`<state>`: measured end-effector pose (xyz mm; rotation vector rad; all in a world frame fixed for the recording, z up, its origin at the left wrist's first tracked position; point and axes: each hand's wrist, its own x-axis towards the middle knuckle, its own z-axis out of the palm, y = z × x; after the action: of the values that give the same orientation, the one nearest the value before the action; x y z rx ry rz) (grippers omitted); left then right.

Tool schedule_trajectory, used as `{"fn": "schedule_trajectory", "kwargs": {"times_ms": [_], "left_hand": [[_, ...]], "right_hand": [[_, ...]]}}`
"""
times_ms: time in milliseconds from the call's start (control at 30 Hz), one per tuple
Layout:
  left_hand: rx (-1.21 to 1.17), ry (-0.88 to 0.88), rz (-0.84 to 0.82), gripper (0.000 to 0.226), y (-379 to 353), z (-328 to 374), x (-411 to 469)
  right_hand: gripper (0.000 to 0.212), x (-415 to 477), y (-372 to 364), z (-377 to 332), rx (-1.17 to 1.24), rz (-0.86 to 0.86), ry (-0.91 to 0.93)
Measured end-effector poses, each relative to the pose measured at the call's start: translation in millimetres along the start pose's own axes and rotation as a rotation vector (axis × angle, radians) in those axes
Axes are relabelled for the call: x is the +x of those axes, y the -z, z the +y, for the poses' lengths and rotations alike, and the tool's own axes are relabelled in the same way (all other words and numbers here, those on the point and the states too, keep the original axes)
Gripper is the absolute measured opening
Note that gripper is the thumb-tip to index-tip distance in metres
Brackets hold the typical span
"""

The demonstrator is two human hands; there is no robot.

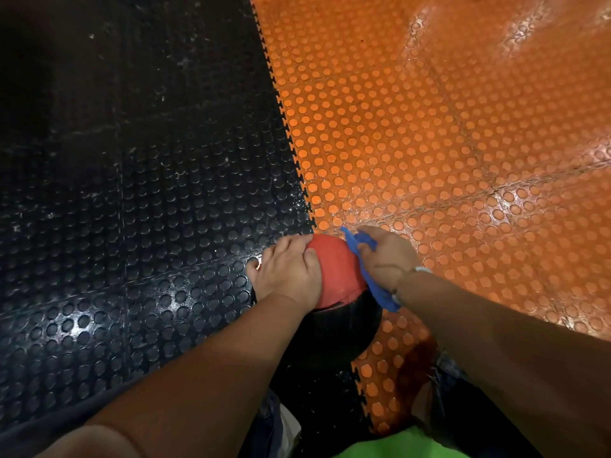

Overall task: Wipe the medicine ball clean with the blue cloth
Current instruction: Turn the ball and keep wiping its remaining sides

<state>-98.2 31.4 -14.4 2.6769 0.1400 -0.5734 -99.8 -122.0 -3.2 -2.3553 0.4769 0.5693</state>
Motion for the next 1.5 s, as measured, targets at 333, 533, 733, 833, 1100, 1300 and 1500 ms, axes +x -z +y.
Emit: {"fn": "schedule_trajectory", "kwargs": {"times_ms": [333,533,733,833,1100,1300,1500], "left_hand": [[-0.046,0.057,0.000,0.042,4,1,9],[-0.038,0.111,-0.034,0.042,9,4,26],[-0.011,0.087,-0.032,0.042,9,5,24],[-0.007,0.105,-0.025,0.041,7,7,26],[-0.038,0.098,-0.022,0.042,4,9,20],[-0.038,0.147,-0.010,0.041,7,6,20],[-0.069,0.158,-0.107,0.041,15,14,26]], "right_hand": [[0.041,-4,-11,2,-0.119,0.136,0.106],[0.051,-41,-20,-16,-0.158,0.126,0.429],[0.035,-18,-5,12,-0.108,0.130,0.174],[0.031,-36,-21,-1,-0.236,0.180,0.476],[0.037,-15,-18,20,0.041,0.253,0.076],[0.033,-48,-27,-4,-0.198,0.178,0.515],[0.033,-30,-10,17,-0.013,0.192,0.286]]}}
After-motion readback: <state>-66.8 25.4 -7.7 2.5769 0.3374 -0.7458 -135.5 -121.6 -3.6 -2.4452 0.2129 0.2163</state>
